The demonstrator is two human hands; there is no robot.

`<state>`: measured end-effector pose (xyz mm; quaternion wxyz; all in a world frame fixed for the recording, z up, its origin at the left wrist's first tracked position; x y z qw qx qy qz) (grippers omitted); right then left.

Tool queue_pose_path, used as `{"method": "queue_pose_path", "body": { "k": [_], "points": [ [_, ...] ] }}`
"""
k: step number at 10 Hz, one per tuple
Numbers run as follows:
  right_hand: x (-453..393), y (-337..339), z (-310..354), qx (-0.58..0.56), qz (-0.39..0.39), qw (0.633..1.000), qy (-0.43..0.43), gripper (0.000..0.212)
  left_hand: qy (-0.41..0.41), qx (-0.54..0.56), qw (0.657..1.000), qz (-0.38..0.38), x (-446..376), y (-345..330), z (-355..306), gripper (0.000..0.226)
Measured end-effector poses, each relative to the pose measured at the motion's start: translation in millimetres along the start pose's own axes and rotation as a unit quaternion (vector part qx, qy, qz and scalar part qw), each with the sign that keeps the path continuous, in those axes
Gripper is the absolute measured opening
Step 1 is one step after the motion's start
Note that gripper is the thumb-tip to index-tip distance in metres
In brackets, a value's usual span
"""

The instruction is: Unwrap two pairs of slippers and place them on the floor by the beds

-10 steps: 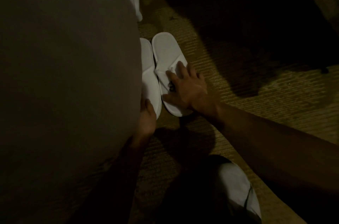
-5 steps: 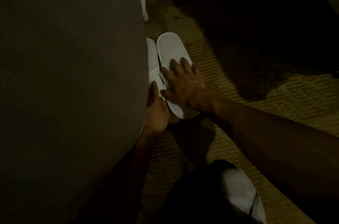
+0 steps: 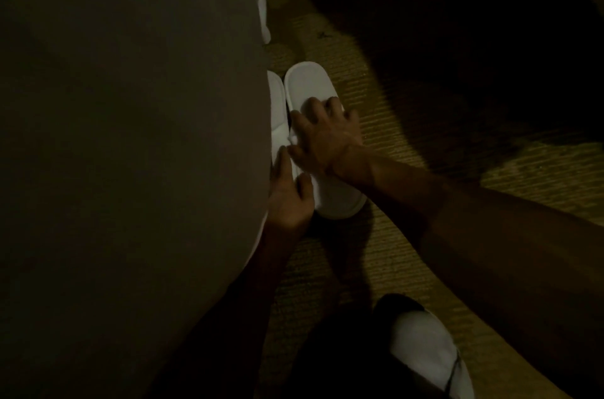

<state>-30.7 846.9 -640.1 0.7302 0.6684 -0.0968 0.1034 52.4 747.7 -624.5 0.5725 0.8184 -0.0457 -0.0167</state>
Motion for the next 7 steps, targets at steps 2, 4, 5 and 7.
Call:
{"method": "queue_pose_path", "body": {
  "k": [2, 4, 5, 7],
  "points": [
    [8.2, 4.1, 5.4, -0.001, 0.067, 0.998, -0.008, 0.076, 0.034, -0.008, 0.994, 0.099, -4.4, -10.0, 3.2, 0.07],
    [21.0, 18.4, 6.3, -0.123, 0.144, 0.982, 0.014, 0.056, 0.132, 0.193, 0.971, 0.05, -14.0, 8.7, -21.0, 0.046],
    [38.5, 46.3, -6.9, -0.231, 0.139, 0.962, -0.047, 0.047, 0.199, 0.271, 0.94, 0.059, -9.2, 14.4, -32.0, 0.047],
    [72.4, 123.5, -30.8, -0.431, 0.17, 0.866, -0.19, 0.036, 0.376, 0.595, 0.709, 0.045, -4.7, 57.5, -68.7, 0.032]
  ]
}}
Point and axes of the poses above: each hand's wrist, its own x-axis away from the middle knuckle, its own y-axis out of the back of the hand, z = x × y, the point moved 5 cm from there along -x, towards the middle knuckle, and after that the axes turned 11 degrees about -y, right-handed, at the moved point
